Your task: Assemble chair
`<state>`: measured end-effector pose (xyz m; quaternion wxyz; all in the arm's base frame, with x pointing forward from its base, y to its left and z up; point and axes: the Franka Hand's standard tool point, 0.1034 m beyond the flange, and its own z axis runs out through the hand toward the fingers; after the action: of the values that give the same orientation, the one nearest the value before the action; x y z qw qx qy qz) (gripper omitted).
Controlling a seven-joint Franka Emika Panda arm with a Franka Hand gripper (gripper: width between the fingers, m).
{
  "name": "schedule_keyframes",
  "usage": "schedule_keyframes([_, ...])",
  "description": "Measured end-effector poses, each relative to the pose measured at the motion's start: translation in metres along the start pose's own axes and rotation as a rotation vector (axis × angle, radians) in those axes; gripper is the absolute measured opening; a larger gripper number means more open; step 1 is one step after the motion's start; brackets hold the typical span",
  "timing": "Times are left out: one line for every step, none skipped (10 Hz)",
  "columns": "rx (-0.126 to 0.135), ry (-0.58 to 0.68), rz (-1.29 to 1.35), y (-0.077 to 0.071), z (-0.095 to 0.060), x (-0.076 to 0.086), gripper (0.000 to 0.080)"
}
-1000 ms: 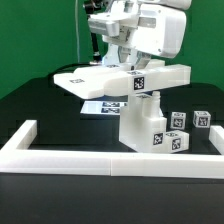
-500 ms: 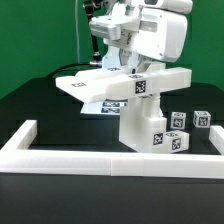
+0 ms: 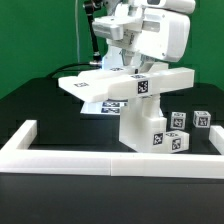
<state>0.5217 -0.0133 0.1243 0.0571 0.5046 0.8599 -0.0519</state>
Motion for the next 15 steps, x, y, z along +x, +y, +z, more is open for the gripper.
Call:
schedule_keyframes([0.000, 0.000, 0.001, -0.0002, 0.0001, -0.0004, 0.0290])
schedule_keyframes([0.000, 0.000, 0.003, -0.0004, 0.0001, -0.0006, 0.0290])
schedule_keyframes([0.000, 0.000, 0.009, -0.0001, 0.0003, -0.0001, 0.0290])
schedule_keyframes([-0.001, 0.000, 0.017, 0.0007, 0.0003, 0.0011, 0.0290])
schedule_keyframes([-0.002, 0.001, 0.021, 0.0013, 0.0002, 0.0020, 0.0290])
schedule_keyframes([-0.002, 0.001, 0.023, 0.0015, 0.0002, 0.0023, 0.0290])
schedule_keyframes([-0.003, 0.001, 0.025, 0.0019, 0.0002, 0.0027, 0.0290])
schedule_keyframes([-0.006, 0.000, 0.026, 0.0027, 0.0004, 0.0029, 0.0290])
schedule_keyframes([-0.006, 0.000, 0.035, 0.0023, 0.0005, 0.0024, 0.0290])
schedule_keyframes([-0.006, 0.000, 0.036, 0.0021, 0.0006, 0.0019, 0.0290])
schedule_keyframes([-0.006, 0.000, 0.036, 0.0020, 0.0007, 0.0018, 0.0290])
schedule_keyframes([-0.006, 0.000, 0.037, 0.0019, 0.0008, 0.0017, 0.0290])
schedule_keyframes([-0.011, -0.001, 0.036, 0.0029, 0.0013, 0.0017, 0.0290])
schedule_keyframes([-0.014, -0.001, 0.035, 0.0039, 0.0018, 0.0021, 0.0290])
schedule_keyframes([-0.015, -0.002, 0.035, 0.0041, 0.0018, 0.0022, 0.0290])
